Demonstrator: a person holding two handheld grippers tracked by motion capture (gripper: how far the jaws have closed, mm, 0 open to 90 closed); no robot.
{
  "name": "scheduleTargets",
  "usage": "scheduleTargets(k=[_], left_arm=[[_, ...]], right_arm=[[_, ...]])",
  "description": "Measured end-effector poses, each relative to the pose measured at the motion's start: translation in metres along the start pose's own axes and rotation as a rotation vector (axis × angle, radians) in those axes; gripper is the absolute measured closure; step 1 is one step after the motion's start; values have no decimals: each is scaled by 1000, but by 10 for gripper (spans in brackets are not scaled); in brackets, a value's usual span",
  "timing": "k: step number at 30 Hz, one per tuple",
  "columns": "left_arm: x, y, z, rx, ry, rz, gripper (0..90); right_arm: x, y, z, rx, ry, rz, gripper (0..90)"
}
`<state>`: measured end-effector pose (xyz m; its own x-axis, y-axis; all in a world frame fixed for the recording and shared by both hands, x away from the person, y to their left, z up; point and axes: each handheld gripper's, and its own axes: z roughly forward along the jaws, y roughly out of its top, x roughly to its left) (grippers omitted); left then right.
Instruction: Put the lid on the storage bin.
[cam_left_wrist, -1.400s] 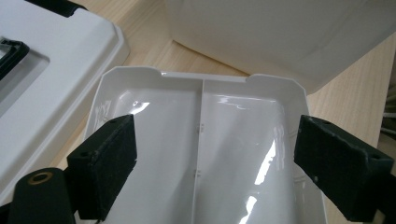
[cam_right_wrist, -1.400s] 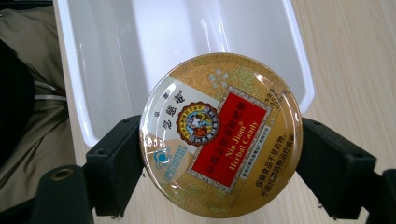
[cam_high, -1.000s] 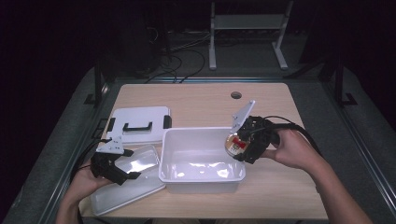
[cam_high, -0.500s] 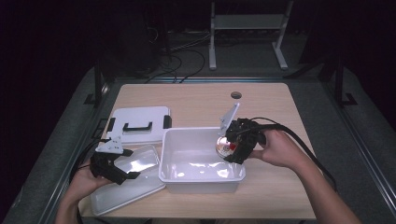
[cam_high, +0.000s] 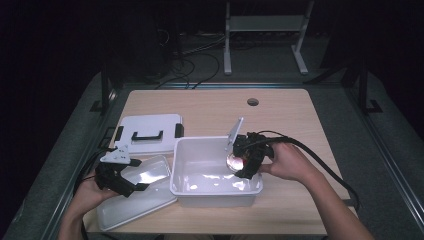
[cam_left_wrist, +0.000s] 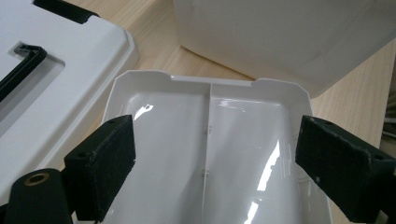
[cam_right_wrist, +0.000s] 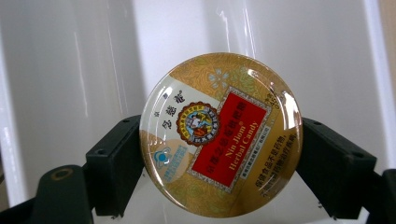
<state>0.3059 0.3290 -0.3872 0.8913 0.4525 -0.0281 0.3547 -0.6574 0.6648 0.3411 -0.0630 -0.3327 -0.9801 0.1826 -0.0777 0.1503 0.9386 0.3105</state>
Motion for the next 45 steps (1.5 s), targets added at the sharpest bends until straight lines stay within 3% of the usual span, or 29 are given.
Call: scheduleTargets(k=[11,18,24,27,34,45], left_arm=[[-1,1,-1,-9,-4,-2,117],[-1,3,2,4,-9,6,117],[-1,3,3,5,-8,5,117],[-1,3,3,5,-9,6,117],[-2,4,3,4,-6,8,117],[-3,5,5,13,-8,12,117]], right_arm=[[3,2,11,27,20,5,199],[4,1,18,73,28,-5,198],[5,1,18,67,29,2,192],[6,2,12,19,30,9,206],[7,-5,-3,-11,1,17,215],[3,-39,-45,-128,-45,99,227]])
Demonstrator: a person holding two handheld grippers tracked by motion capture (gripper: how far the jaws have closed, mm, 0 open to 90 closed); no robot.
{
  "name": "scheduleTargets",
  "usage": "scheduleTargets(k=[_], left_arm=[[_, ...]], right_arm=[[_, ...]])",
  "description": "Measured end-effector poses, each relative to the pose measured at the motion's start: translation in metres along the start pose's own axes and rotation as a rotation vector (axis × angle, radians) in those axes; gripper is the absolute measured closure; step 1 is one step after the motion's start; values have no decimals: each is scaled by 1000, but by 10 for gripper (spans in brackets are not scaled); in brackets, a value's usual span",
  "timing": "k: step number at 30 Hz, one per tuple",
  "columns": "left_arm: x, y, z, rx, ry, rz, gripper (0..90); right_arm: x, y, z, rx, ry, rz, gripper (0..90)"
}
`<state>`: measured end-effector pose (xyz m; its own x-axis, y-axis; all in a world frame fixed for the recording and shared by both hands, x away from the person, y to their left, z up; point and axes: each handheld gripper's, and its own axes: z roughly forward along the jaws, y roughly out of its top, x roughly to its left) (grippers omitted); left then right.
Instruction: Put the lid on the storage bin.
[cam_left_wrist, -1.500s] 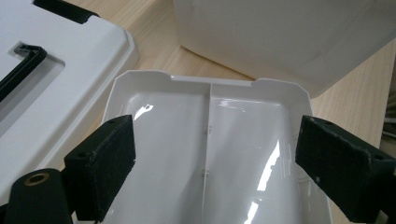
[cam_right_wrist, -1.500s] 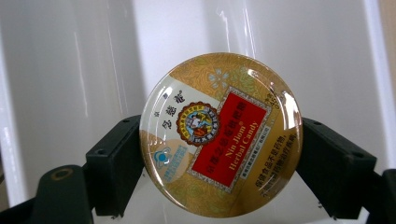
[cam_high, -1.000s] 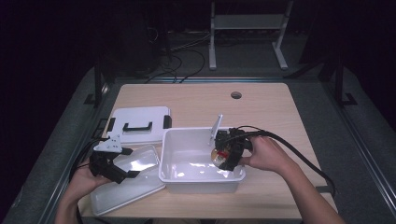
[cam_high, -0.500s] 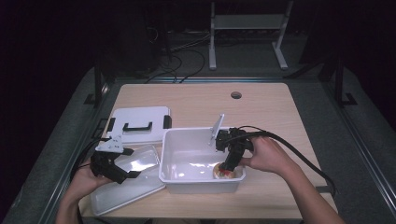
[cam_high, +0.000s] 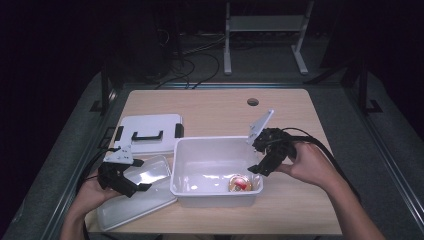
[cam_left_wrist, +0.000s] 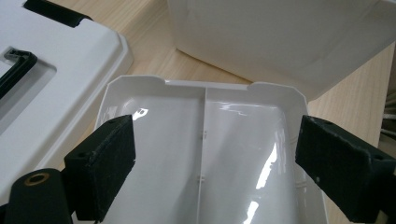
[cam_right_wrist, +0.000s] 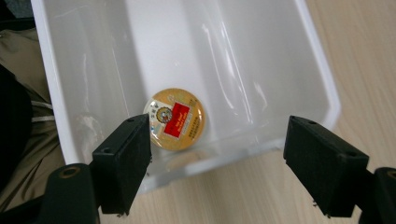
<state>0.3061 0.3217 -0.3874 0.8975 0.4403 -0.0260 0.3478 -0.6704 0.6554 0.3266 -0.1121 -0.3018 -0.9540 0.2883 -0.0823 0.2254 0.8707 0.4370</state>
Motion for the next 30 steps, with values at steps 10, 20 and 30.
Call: scheduleTargets(k=[10,20,30], left_arm=[[-1,0,-1,-8,9,2,114],[-2,1,2,4,8,6,111],[-4,2,3,2,11,17,109]], right_arm=[[-4,-38,-16,-41,-37,81,235],[-4,-87,-14,-53,-55,173,235],[-1,-128,-5,-78,-40,269,234]])
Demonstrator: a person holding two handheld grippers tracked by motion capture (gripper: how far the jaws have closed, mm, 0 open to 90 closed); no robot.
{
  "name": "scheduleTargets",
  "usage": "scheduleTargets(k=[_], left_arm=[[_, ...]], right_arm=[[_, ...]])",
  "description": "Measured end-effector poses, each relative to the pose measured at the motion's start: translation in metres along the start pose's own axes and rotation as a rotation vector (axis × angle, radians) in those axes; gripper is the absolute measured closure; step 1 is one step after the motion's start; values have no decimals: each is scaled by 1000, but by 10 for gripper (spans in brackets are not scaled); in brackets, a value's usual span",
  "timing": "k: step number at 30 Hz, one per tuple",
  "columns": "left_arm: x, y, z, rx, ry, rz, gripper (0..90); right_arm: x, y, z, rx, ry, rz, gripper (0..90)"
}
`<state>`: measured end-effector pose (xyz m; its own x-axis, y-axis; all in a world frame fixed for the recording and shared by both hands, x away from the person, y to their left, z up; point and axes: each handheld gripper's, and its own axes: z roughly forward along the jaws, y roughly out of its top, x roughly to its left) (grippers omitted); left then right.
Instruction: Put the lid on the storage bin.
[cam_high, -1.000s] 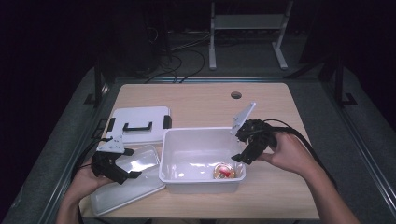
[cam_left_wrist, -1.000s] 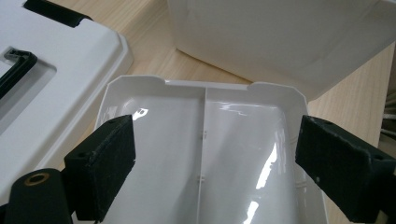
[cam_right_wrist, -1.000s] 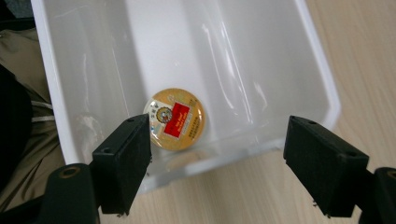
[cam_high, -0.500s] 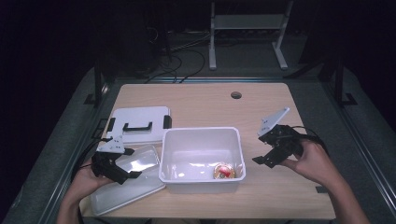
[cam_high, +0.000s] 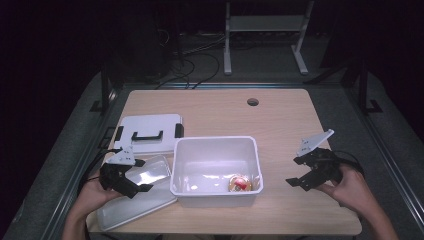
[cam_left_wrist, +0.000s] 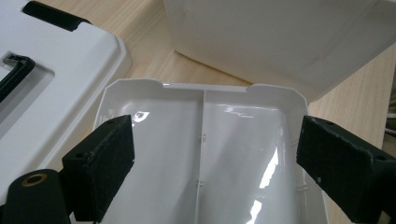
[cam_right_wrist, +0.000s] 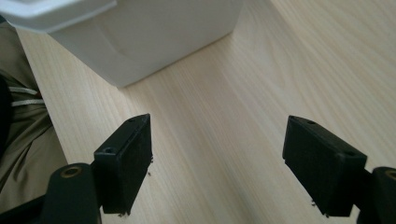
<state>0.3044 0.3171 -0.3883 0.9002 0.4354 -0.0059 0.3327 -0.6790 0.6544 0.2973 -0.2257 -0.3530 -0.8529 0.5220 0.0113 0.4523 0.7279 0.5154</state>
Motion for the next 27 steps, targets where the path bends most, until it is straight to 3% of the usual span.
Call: scheduleTargets(k=[10,20,27], left_arm=[[-1,0,1,7,-4,9,113],[-3,-1,4,31,-15,14,142],[-3,-10,3,68,-29,25,305]], right_arm=[[-4,-34,19,8,-5,70,234],[1,-69,36,-23,-11,141,234],[7,-75,40,-43,-36,149,230]])
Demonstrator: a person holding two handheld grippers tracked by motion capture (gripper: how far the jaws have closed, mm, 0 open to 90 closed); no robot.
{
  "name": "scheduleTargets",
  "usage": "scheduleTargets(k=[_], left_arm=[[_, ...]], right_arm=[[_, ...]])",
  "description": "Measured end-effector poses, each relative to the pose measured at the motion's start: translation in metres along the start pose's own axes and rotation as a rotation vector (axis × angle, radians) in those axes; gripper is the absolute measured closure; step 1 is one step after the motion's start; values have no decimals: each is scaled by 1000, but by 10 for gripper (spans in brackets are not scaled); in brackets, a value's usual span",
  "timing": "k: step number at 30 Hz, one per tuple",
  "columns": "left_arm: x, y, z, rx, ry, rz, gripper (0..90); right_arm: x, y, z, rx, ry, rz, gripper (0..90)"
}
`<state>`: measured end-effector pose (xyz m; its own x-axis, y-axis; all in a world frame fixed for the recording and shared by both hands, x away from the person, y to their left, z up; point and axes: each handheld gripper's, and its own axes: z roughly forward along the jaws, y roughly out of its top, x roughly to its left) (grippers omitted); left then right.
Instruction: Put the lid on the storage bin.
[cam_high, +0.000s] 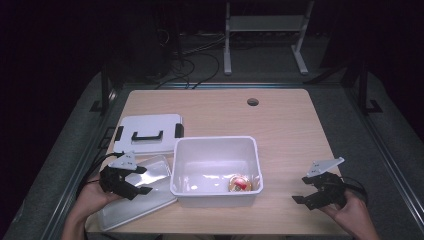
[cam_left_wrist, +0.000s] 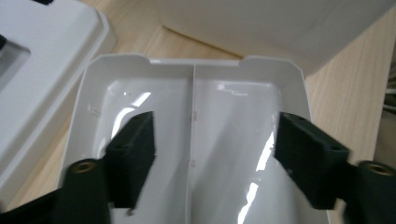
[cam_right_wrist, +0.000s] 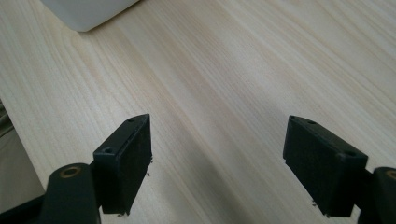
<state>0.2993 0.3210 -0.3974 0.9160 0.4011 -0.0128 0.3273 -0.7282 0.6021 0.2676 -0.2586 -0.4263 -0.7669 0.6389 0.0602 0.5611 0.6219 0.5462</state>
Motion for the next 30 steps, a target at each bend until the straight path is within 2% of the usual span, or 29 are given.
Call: scheduleTargets(k=[5,12,18,26,30], left_arm=[[3,-14,-2,36,11,-12,436],[8,-31,0,103,32,-35,547],[10,-34,3,160,41,-33,641],[10,-33,10,205,24,-23,762],[12,-30,12,247,14,-12,851]], right_arm=[[4,-2,1,-16,-23,-1,228],[7,-3,1,-37,-28,11,227],[8,-3,1,-34,-32,9,225],[8,-3,2,-36,-30,5,224],[8,-3,2,-32,-33,3,218]])
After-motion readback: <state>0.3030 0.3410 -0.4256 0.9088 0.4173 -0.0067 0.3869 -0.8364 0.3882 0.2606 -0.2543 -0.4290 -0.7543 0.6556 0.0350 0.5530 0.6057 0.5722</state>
